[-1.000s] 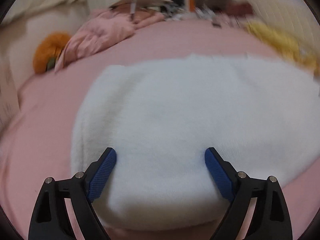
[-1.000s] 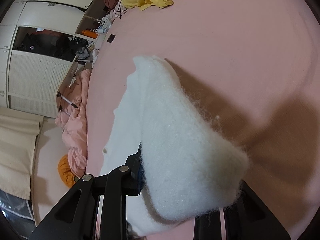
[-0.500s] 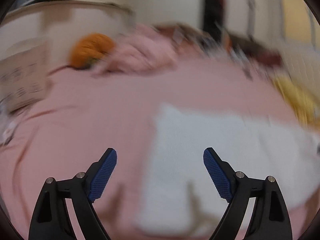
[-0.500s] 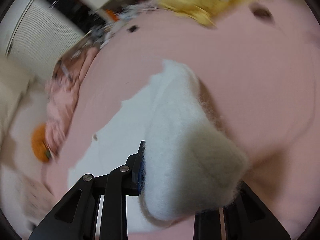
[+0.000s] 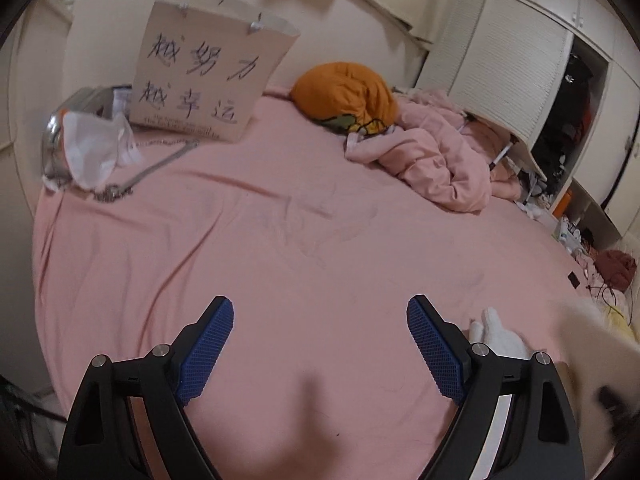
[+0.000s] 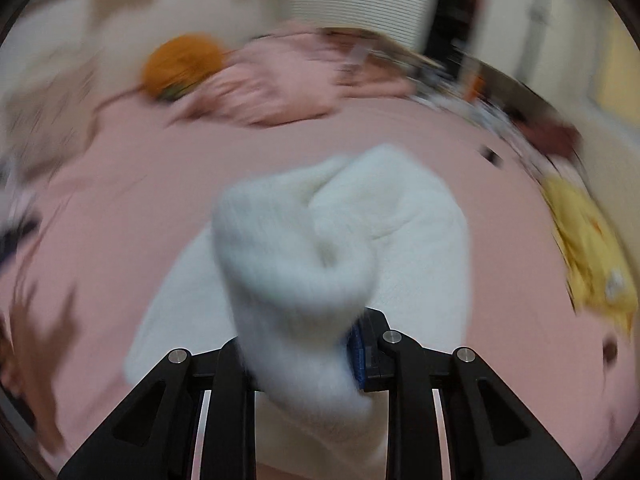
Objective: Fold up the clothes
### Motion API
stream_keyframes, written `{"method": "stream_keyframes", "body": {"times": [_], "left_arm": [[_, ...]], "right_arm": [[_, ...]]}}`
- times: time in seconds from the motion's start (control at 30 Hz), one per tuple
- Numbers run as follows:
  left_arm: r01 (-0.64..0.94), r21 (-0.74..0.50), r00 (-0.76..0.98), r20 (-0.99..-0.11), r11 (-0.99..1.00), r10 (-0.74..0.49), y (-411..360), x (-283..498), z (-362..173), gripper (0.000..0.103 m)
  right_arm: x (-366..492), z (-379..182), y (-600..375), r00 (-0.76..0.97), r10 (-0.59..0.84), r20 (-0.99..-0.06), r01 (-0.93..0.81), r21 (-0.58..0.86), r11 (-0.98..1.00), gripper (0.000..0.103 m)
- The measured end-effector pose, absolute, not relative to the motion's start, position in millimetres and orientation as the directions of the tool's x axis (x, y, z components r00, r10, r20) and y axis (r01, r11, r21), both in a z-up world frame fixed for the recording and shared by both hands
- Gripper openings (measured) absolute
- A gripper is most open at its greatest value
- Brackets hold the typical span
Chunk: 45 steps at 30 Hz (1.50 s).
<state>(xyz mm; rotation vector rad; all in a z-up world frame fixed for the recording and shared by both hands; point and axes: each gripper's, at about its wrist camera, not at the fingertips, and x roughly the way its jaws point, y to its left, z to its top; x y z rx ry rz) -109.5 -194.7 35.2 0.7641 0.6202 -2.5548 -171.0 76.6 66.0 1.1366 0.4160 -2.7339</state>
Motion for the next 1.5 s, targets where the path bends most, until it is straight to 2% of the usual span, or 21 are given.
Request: {"method": "stream_keyframes", "body": {"times": [0.1,0.17,0.4,0.47,0.57,0.63,0.7,0.77,0.83,0.87,0.9,0.97,1.03,1.13,1.2,1.23,1.3,1.37,1.43,1.47,1.5], "left_arm": [[0.488,-0.314,-0.77,-0.594,-0.814,-0.233,-205,-110,31,0.089],[0.496,-0.346,-0.768,-0.604,-0.797,-0.215,-214,-112,26,0.089],[0.505,-0.398,-0.763,-0.621,-0.766,-0.181,-226,-116,19,0.089],[0.499,-0.394,-0.765,-0.619,-0.772,-0.178,-224,-118,19,0.089],[0.49,-0.386,-0.763,-0.624,-0.782,-0.17,-220,-121,18,0.089],[0.483,-0.388,-0.765,-0.623,-0.785,-0.162,-219,-122,17,0.089],[0.477,-0.392,-0.769,-0.62,-0.786,-0.157,-219,-122,18,0.089],[0.475,-0.396,-0.771,-0.618,-0.786,-0.155,-219,-122,19,0.089],[0.475,-0.399,-0.774,-0.614,-0.785,-0.156,-220,-122,21,0.089],[0.472,-0.4,-0.776,-0.611,-0.785,-0.155,-219,-121,22,0.089],[0.469,-0.402,-0.779,-0.608,-0.787,-0.154,-219,-121,23,0.089],[0.445,-0.411,-0.789,-0.6,-0.796,-0.131,-216,-121,24,0.089],[0.368,-0.451,-0.813,-0.58,-0.813,-0.045,-210,-123,25,0.089],[0.166,-0.516,-0.818,-0.548,-0.841,0.175,-181,-131,27,0.089],[0.006,-0.503,-0.78,-0.543,-0.864,0.311,-148,-138,28,0.088],[-0.052,-0.465,-0.758,-0.557,-0.884,0.338,-130,-139,29,0.088],[-0.121,-0.343,-0.727,-0.608,-0.931,0.318,-96,-142,26,0.075],[-0.133,-0.243,-0.697,-0.666,-0.961,0.265,-73,-149,16,0.068],[-0.132,-0.266,-0.638,-0.714,-0.955,0.288,-64,-159,1,0.056],[-0.133,-0.321,-0.611,-0.718,-0.938,0.333,-63,-164,-4,0.039],[-0.134,-0.377,-0.605,-0.701,-0.917,0.377,-66,-166,-5,0.034]], "right_arm": [[-165,13,32,-0.619,-0.039,-0.784,0.376,-0.253,-0.891,0.024],[-152,-16,15,-0.617,0.014,-0.787,0.415,-0.341,-0.843,0.024],[-128,18,-5,-0.774,-0.03,-0.632,0.421,-0.48,-0.77,0.022],[-130,7,-14,-0.749,-0.028,-0.662,0.464,-0.495,-0.735,0.022],[-133,-39,-20,-0.682,0.04,-0.73,0.524,-0.526,-0.669,0.022],[-122,-50,-19,-0.731,0.044,-0.681,0.519,-0.596,-0.613,0.025],[-119,-53,-21,-0.747,0.054,-0.663,0.518,-0.631,-0.578,0.033],[-117,-52,-18,-0.756,0.047,-0.653,0.53,-0.653,-0.541,0.033],[-113,-42,-13,-0.745,0.012,-0.667,0.539,-0.612,-0.578,0.037],[-112,-32,-7,-0.726,-0.017,-0.688,0.544,-0.559,-0.626,0.05],[-109,-22,-3,-0.708,-0.055,-0.704,0.548,-0.498,-0.672,0.069],[-90,1,10,-0.7,-0.145,-0.699,0.532,-0.376,-0.759,0.081],[-76,18,31,-0.706,-0.188,-0.682,0.498,-0.291,-0.817,0.081],[-55,28,71,-0.73,-0.177,-0.66,0.386,-0.185,-0.904,0.081],[-50,20,99,-0.731,-0.123,-0.671,0.297,-0.151,-0.943,0.081],[-50,14,111,-0.725,-0.089,-0.683,0.26,-0.152,-0.954,0.081],[-53,1,131,-0.703,-0.036,-0.71,0.209,-0.158,-0.965,0.081],[-56,-5,146,-0.689,-0.019,-0.724,0.175,-0.141,-0.974,0.081],[-51,-8,156,-0.685,-0.028,-0.728,0.153,-0.106,-0.982,0.081],[-46,-8,159,-0.683,-0.034,-0.729,0.146,-0.09,-0.985,0.081],[-47,-8,161,-0.68,-0.043,-0.732,0.148,-0.079,-0.986,0.081]]}}
